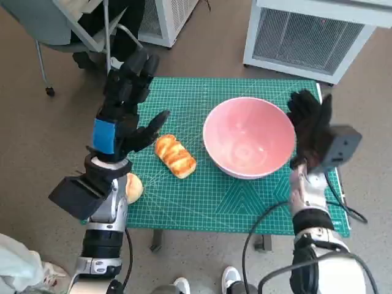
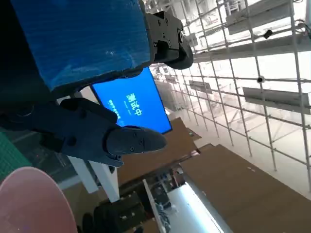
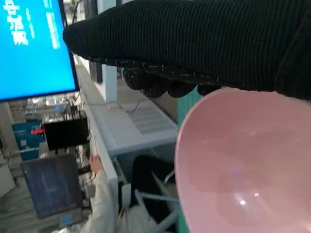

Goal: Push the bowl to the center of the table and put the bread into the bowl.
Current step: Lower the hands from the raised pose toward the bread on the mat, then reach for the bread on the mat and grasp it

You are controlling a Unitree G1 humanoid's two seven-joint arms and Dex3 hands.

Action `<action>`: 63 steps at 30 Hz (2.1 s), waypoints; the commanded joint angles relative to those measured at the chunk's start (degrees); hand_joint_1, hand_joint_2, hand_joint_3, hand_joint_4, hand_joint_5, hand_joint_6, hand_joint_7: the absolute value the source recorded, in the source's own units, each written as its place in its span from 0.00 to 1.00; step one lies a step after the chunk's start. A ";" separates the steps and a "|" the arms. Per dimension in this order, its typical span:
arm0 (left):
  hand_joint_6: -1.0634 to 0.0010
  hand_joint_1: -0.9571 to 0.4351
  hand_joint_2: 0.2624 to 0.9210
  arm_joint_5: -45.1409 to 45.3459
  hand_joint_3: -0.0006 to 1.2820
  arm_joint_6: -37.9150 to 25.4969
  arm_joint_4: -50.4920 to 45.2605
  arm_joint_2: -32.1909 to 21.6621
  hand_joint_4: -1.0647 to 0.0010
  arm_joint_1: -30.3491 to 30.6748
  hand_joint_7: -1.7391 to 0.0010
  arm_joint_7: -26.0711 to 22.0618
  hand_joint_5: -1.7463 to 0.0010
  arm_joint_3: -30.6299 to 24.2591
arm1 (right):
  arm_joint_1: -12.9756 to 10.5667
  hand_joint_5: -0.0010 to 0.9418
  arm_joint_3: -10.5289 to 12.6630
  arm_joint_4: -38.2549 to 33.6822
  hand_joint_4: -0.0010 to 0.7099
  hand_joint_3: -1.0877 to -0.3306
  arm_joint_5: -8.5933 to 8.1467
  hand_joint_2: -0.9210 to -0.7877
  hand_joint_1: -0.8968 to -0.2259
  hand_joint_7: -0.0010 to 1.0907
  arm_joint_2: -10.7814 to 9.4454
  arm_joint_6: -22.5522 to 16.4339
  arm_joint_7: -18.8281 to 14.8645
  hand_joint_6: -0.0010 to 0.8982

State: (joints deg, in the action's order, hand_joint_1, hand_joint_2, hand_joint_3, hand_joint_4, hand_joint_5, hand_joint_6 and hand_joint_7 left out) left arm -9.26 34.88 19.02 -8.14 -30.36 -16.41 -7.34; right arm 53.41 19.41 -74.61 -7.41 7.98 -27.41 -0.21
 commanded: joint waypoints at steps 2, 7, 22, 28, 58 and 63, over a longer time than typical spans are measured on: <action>0.80 0.40 1.00 -0.10 0.22 0.53 -1.02 -1.01 0.69 1.08 0.81 0.36 1.00 -0.60 | 1.03 0.01 -0.01 -1.33 0.33 0.27 0.29 0.00 0.66 0.36 -1.78 2.92 0.49 0.10; 0.78 0.40 1.00 -0.36 0.22 0.41 -0.99 -1.16 0.69 1.42 0.82 0.43 1.00 -0.80 | 1.85 0.01 -0.10 -1.47 0.33 0.27 0.69 0.00 0.64 0.36 -2.32 3.84 0.09 0.11; 0.77 0.41 1.00 5.83 0.22 2.86 4.34 -8.89 0.69 0.57 0.84 -2.00 1.00 -0.01 | 2.59 0.00 -1.72 0.06 0.31 0.26 2.09 0.00 0.67 0.33 0.36 1.41 -0.26 0.11; 0.74 0.42 1.00 10.98 0.20 4.43 12.20 -18.99 0.67 -4.46 0.84 -8.10 0.99 2.29 | 2.79 0.00 -3.51 3.01 0.30 0.29 3.19 0.00 0.58 0.33 2.50 -5.15 -0.46 0.11; 0.46 0.51 0.89 40.69 0.00 8.08 43.57 -25.91 0.53 -30.23 0.92 -12.72 1.00 28.34 | -11.78 0.01 -10.29 43.97 0.40 0.43 -5.58 0.00 0.47 0.52 7.00 -23.15 -23.46 0.08; 0.46 0.50 0.88 46.04 0.00 4.80 46.84 -23.44 0.55 -32.73 0.93 -9.80 1.00 32.83 | -13.51 0.01 -10.65 47.51 0.39 0.43 -5.92 0.00 0.46 0.53 7.34 -22.15 -23.36 0.07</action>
State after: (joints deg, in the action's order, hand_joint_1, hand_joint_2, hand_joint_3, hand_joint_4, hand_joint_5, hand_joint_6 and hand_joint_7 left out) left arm 34.04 41.34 63.99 -33.05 -60.76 -27.98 22.98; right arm 41.88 9.21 -28.81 -13.23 15.08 -50.60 -22.95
